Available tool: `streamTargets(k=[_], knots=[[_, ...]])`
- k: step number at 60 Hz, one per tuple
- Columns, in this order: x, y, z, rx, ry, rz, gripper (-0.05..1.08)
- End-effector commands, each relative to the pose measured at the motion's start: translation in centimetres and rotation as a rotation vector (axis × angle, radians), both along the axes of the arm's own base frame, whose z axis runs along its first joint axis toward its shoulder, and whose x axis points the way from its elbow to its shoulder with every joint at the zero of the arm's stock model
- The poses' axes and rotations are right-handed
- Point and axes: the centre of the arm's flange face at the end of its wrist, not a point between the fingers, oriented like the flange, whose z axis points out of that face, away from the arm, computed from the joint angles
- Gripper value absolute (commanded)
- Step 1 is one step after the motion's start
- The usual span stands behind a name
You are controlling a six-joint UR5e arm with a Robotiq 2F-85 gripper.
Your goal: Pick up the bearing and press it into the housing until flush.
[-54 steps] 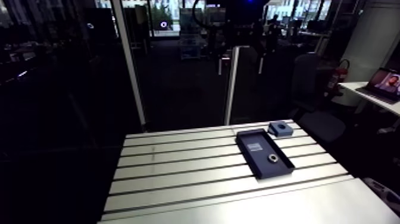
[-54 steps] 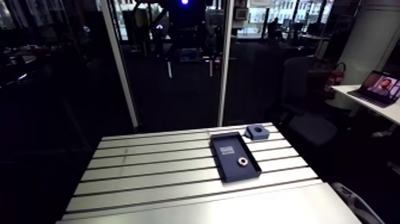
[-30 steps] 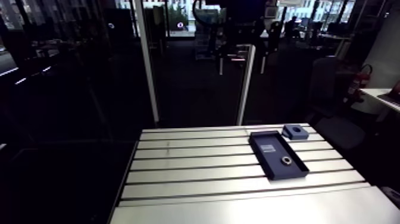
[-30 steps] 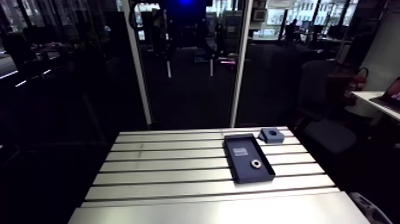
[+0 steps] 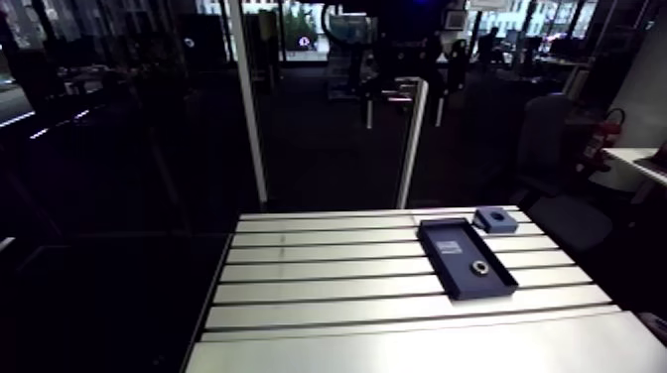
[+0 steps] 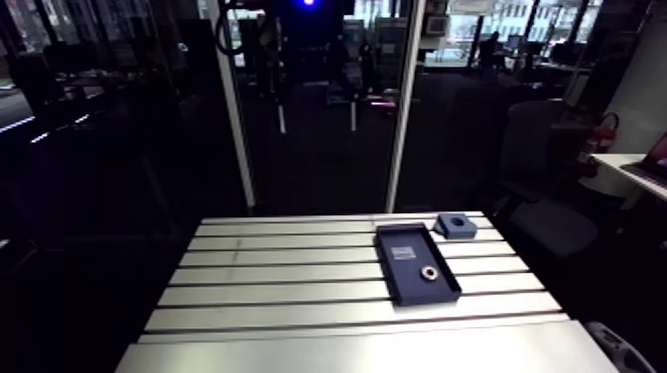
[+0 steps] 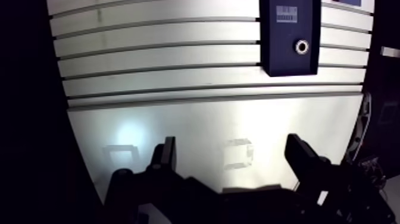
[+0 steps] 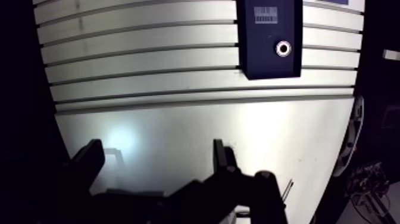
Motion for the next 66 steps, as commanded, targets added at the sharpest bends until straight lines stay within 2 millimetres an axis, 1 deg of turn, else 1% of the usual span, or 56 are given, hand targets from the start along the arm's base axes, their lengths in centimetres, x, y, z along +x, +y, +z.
streamTargets(k=[1,2,3,4,6,7,8,9,10,11,12,13,16,17,19,21,23,24,25,26,27,28,29,30,31,32,33,39,40,41,42,43,44,45,46,47,48,49,51,52,53,54,55,56,57,66], knots=[[0.3,1.2,-1.2,0.024,-0.020,-0.002,0.01],[0.3,1.2,-1.2,0.024,-0.020,-0.002,0.01],[0.4,1.9,-1.7,0.031,-0.026,-0.011,0.01],[0.4,1.9,-1.7,0.031,-0.026,-0.011,0.01],[0.3,3.9,-2.5,0.039,-0.027,-0.038,0.01],[0.3,3.9,-2.5,0.039,-0.027,-0.038,0.01],[0.3,4.8,-2.7,0.040,-0.020,-0.048,0.01],[0.3,4.8,-2.7,0.040,-0.020,-0.048,0.01],[0.2,5.7,-3.1,0.042,-0.011,-0.055,0.01],[0.2,5.7,-3.1,0.042,-0.011,-0.055,0.01],[0.1,6.4,-3.3,0.041,-0.002,-0.055,0.01],[0.1,6.4,-3.3,0.041,-0.002,-0.055,0.01],[0.3,7.5,-3.5,0.044,0.020,-0.040,0.01],[0.3,7.5,-3.5,0.044,0.020,-0.040,0.01],[0.4,8.9,-3.6,0.046,0.040,-0.034,0.01],[0.4,8.9,-3.6,0.046,0.040,-0.034,0.01],[0.5,10.1,-3.9,0.041,0.046,-0.028,0.01],[0.5,10.1,-3.9,0.041,0.046,-0.028,0.01],[0.5,10.9,-4.2,0.038,0.047,-0.028,0.01],[0.5,10.9,-4.2,0.038,0.047,-0.028,0.01],[0.5,11.8,-4.5,0.036,0.047,-0.031,0.01],[0.5,11.8,-4.5,0.036,0.047,-0.031,0.01],[0.6,12.5,-4.9,0.032,0.046,-0.033,0.01],[0.6,12.5,-4.9,0.032,0.046,-0.033,0.01],[0.5,13.1,-5.4,0.027,0.045,-0.033,0.01],[0.5,13.1,-5.4,0.027,0.045,-0.033,0.01],[0.5,13.4,-5.9,0.022,0.044,-0.031,0.01],[0.0,14.4,-7.1,0.012,0.069,-0.021,0.01],[-0.5,14.7,-7.6,0.004,0.079,-0.015,0.01],[-0.5,14.7,-7.6,0.004,0.079,-0.015,0.01],[-0.9,14.9,-8.3,-0.001,0.085,-0.011,0.01],[-0.9,14.9,-8.3,-0.001,0.085,-0.011,0.01],[-1.3,15.2,-9.0,-0.004,0.086,-0.006,0.01],[-1.3,15.2,-9.0,-0.004,0.086,-0.006,0.01],[-1.6,15.5,-9.6,-0.005,0.085,-0.001,0.01],[-1.6,15.5,-9.6,-0.005,0.085,-0.001,0.01],[-1.7,15.9,-10.2,-0.007,0.078,0.004,0.01],[-1.7,15.9,-10.2,-0.007,0.078,0.004,0.01],[-2.1,16.5,-11.6,-0.013,0.062,0.021,0.01],[-2.1,16.5,-11.6,-0.013,0.062,0.021,0.01],[-2.4,16.9,-12.4,-0.017,0.054,0.030,0.01],[-2.4,16.9,-12.4,-0.017,0.054,0.030,0.01],[-2.6,17.3,-13.3,-0.021,0.047,0.037,0.01],[-2.6,17.3,-13.3,-0.021,0.047,0.037,0.01],[-2.8,17.7,-14.1,-0.024,0.042,0.042,0.01],[-3.4,18.8,-15.6,-0.019,0.047,0.039,0.01]])
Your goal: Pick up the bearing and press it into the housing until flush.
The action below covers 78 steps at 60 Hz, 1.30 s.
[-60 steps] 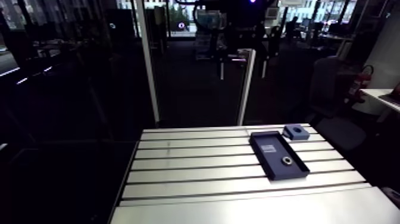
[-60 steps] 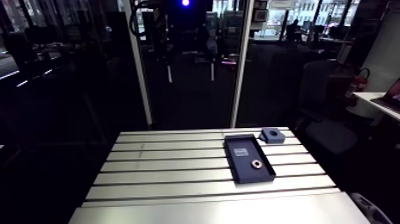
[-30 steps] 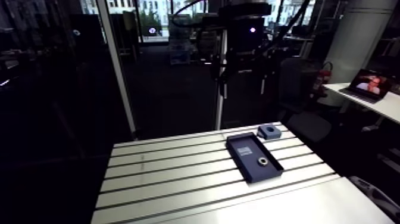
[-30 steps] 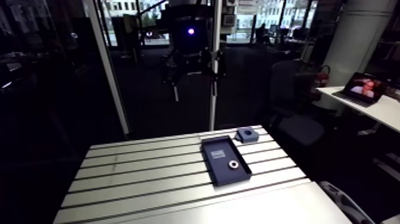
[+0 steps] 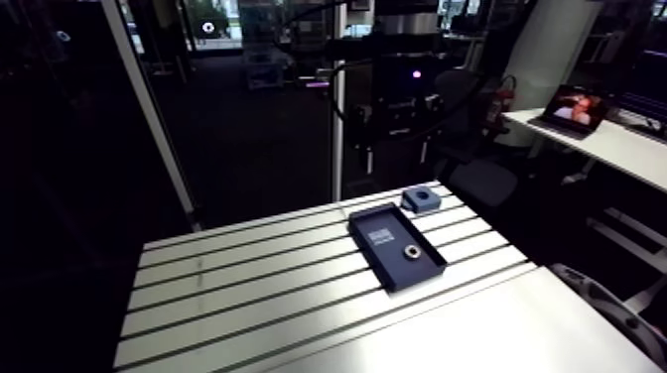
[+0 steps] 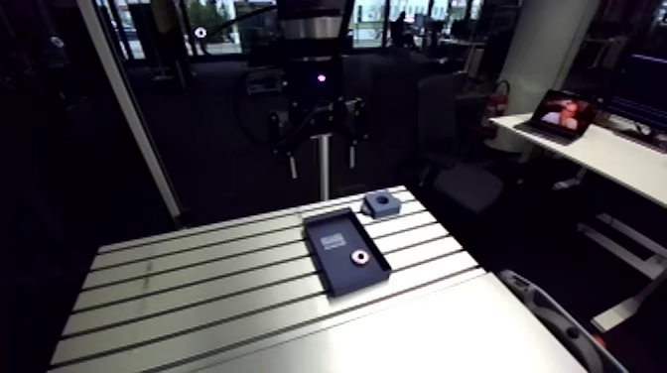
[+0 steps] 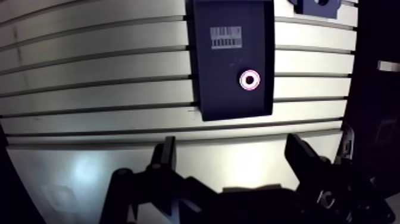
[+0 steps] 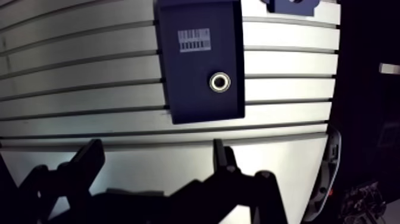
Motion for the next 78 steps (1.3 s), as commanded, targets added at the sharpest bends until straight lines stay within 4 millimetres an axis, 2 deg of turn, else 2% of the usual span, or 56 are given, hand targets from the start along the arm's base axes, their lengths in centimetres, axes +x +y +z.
streamTargets(k=[1,11,16,23,42,48,67,78], knots=[[-1.8,3.3,-5.7,-0.019,-0.014,0.031,0.02],[-1.5,4.7,-6.9,-0.024,-0.035,0.006,0.09],[-1.3,5.4,-8.1,-0.033,-0.055,-0.006,0.19],[-1.0,5.6,-9.2,-0.042,-0.072,-0.011,0.26],[-0.8,5.9,-10.9,-0.041,-0.069,-0.013,0.31],[-0.9,6.1,-12.1,-0.044,-0.076,-0.015,0.31],[-1.3,6.2,-14.2,-0.041,-0.069,-0.014,0.31],[-1.1,6.0,-14.8,-0.041,-0.069,-0.012,0.34]])
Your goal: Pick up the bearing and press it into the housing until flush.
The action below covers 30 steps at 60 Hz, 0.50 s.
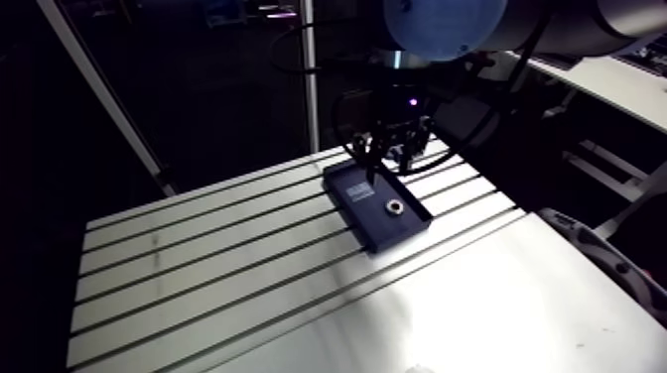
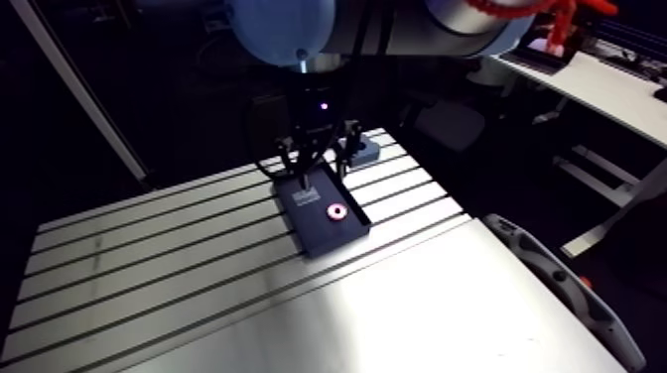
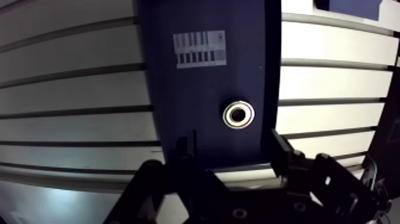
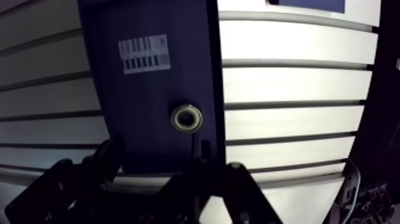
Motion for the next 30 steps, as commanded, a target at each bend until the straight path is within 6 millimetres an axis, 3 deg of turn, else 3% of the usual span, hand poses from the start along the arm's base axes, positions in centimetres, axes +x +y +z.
streamTargets(k=[1,30], knots=[[0.1,-0.1,-1.0,-0.001,-0.004,0.002,0.34],[1.0,-0.3,-2.4,0.003,-0.004,-0.001,0.35]])
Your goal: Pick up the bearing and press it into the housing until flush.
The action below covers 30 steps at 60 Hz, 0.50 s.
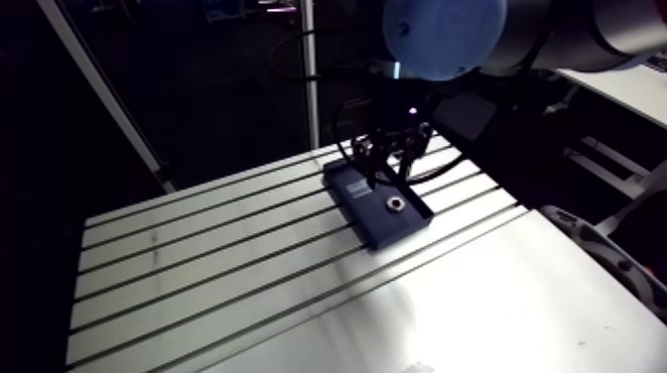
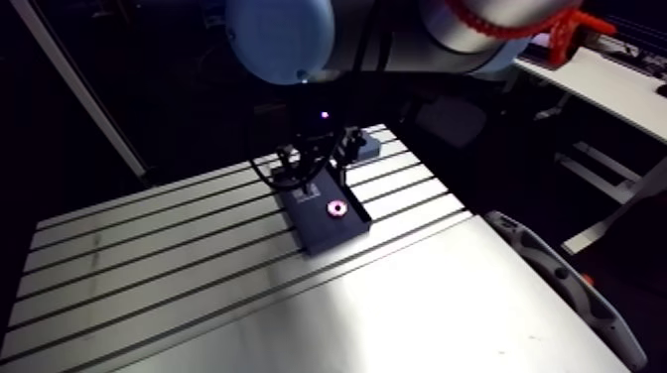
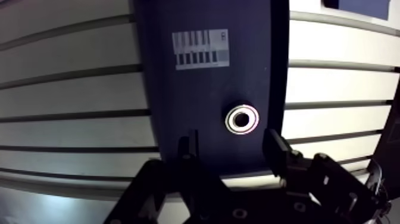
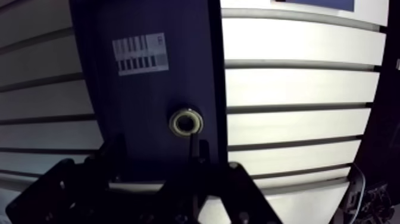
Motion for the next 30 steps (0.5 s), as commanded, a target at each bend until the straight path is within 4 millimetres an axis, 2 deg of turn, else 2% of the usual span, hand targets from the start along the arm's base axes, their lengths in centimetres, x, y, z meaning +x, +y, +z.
streamTargets(k=[1,17,30], knots=[[0.6,-0.1,-0.7,-0.004,-0.007,-0.002,0.35],[1.3,0.7,-1.4,-0.013,-0.017,0.006,0.35],[1.2,1.2,-1.5,0.004,0.018,0.025,0.35]])
